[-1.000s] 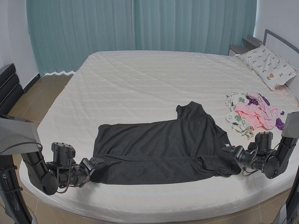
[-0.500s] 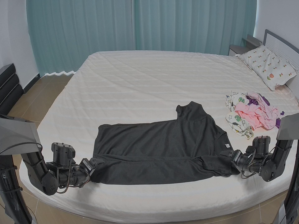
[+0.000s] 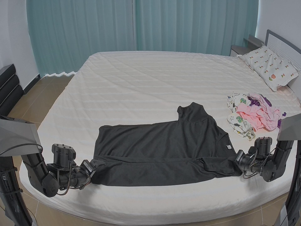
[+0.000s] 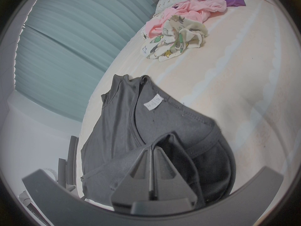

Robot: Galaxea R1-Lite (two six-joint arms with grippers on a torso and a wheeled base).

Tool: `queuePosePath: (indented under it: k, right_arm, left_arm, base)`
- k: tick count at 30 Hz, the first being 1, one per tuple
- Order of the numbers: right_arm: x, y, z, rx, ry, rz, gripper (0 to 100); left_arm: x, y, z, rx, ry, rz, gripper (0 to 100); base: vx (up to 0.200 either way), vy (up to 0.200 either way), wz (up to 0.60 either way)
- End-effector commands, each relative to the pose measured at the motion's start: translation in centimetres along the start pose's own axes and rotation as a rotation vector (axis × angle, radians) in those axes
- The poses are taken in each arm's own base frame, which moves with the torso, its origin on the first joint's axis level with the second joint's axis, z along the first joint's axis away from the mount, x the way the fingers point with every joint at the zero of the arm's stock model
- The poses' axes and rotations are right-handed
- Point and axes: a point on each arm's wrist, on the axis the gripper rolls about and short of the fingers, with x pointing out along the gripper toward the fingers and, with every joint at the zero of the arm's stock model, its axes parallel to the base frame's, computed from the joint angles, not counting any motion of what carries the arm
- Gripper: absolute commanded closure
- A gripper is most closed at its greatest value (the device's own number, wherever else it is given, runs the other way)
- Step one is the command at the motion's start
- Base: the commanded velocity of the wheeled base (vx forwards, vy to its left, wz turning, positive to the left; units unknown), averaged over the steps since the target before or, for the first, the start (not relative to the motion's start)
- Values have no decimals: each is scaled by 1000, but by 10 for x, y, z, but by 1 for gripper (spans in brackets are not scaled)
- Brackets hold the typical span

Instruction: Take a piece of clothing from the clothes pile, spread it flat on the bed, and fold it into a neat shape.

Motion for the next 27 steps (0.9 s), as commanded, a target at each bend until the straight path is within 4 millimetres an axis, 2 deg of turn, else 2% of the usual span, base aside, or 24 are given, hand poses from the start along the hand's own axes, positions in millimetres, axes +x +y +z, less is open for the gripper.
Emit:
queuePosePath:
  k: [1,17,18,24,27]
  right_arm:
    - [0,-2,5,6,-18,-1,100]
    - [13,-1,15,-11,-78,55,100]
    - [13,-1,15,-11,-79,54,0]
    - [7,-1,19,-7,-101,54,0]
    - [-5,-1,17,-3,-108,53,0]
  left_arm:
    - [0,0,0,0,0,-1,0]
    - [0,0,0,2,-1,0,0]
    - [0,0,0,2,0,-1,0]
    - [0,0,0,1,-1,0,0]
    - [0,0,0,0,0,-1,0]
  base:
    - [0,0,0]
    - [0,0,0]
    - [0,0,0]
    - [0,0,0]
    - [0,0,0]
